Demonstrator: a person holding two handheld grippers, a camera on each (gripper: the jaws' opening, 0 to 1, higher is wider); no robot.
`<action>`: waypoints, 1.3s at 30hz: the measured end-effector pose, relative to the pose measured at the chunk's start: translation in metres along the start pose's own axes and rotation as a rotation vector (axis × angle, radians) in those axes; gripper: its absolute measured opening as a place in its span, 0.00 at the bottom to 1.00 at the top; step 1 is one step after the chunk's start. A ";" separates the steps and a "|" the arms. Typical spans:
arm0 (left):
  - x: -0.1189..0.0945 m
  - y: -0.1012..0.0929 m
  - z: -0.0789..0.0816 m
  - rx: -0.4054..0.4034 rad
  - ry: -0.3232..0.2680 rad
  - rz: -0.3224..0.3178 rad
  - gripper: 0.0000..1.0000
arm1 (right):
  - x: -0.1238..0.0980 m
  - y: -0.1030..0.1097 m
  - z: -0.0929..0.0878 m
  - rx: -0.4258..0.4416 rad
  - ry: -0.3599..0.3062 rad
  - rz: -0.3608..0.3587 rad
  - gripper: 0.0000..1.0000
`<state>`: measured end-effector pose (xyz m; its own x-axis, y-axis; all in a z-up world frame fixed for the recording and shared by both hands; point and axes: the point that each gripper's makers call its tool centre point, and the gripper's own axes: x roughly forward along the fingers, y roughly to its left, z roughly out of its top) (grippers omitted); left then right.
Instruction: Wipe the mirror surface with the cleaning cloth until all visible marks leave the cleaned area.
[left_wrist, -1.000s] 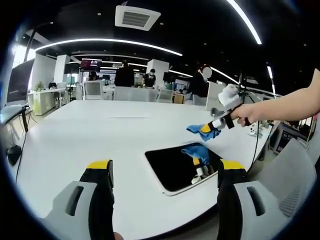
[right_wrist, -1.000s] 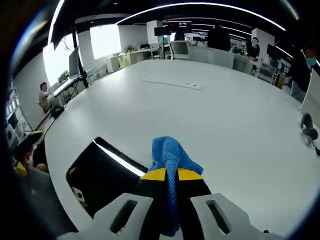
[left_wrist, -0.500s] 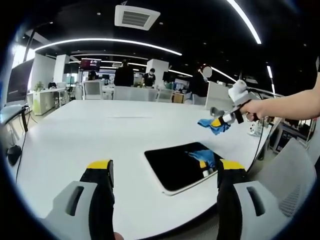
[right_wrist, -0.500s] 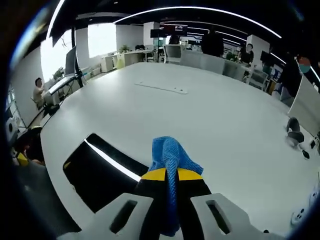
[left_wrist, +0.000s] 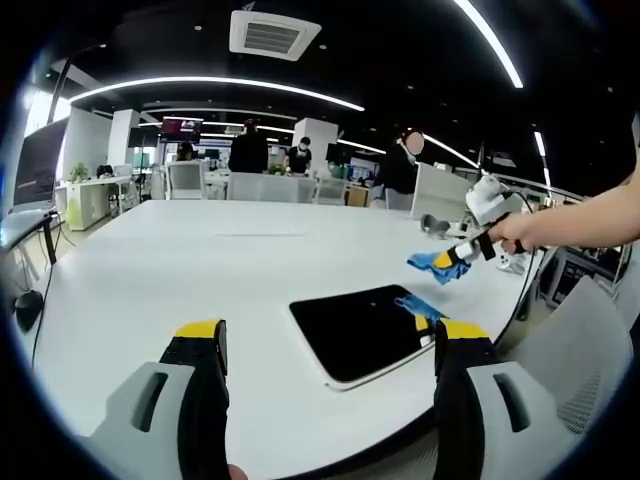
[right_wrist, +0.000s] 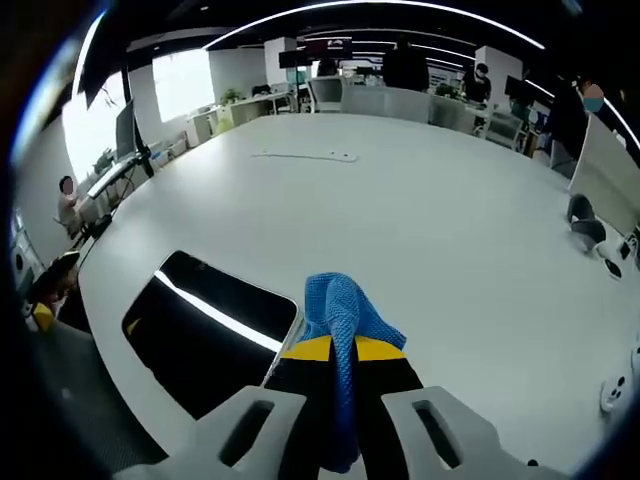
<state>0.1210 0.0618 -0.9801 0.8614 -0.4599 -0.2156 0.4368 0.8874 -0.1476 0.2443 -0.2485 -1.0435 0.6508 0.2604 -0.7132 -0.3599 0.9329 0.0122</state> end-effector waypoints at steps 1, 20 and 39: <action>0.000 0.000 0.000 0.000 0.000 0.000 0.83 | 0.001 -0.001 -0.003 0.006 0.010 -0.002 0.01; -0.001 0.001 0.000 0.001 0.001 0.003 0.83 | 0.008 0.002 -0.033 0.044 0.062 0.003 0.01; -0.001 0.000 0.000 -0.003 -0.002 0.000 0.82 | 0.008 0.001 -0.038 0.098 0.064 -0.015 0.09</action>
<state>0.1208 0.0625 -0.9798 0.8619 -0.4599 -0.2134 0.4362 0.8872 -0.1502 0.2235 -0.2547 -1.0754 0.6102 0.2324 -0.7574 -0.2814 0.9572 0.0670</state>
